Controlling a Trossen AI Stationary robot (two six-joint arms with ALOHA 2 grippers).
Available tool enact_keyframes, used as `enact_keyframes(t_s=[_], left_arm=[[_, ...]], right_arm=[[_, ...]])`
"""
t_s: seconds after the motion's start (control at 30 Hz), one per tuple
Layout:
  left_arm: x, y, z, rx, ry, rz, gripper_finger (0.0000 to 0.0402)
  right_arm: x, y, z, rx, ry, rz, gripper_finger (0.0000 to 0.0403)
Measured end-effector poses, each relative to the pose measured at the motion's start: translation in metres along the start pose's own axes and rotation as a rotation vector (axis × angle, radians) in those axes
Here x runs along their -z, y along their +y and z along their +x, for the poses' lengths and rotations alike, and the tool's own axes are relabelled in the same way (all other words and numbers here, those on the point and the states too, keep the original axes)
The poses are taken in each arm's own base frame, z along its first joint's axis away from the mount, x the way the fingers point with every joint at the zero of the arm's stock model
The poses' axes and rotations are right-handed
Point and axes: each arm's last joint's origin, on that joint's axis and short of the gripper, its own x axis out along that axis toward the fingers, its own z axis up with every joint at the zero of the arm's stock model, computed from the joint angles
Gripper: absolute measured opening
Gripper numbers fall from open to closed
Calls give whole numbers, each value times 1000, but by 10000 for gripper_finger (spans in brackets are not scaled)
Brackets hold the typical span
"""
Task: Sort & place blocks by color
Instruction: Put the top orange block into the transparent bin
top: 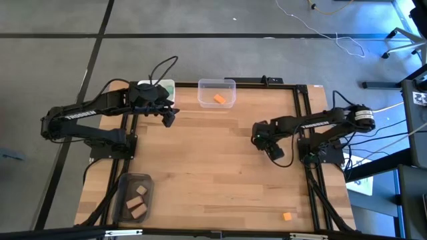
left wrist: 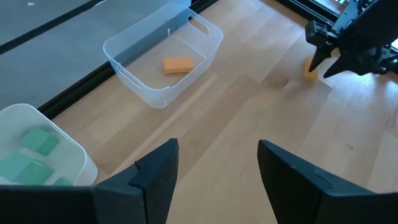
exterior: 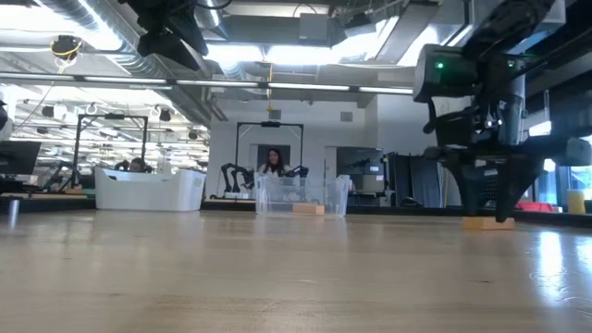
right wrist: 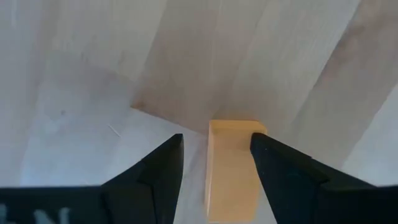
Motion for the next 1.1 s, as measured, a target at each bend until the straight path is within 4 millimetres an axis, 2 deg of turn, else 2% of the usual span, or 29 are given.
enact_keyframes(t_s=[0.23, 0.6, 0.97, 1.1], left_arm=[[0, 0, 0, 0, 0, 0, 210], [0, 0, 0, 0, 0, 1, 210], [0, 0, 0, -1, 0, 1, 210], [0, 0, 0, -1, 0, 1, 210]], right_arm=[[-8, -8, -10, 92, 3, -3, 197], [-7, -10, -10, 90, 9, 8, 197], [2, -22, -3, 98, -13, 26, 197], [3, -28, 1, 51, -50, 54, 197]])
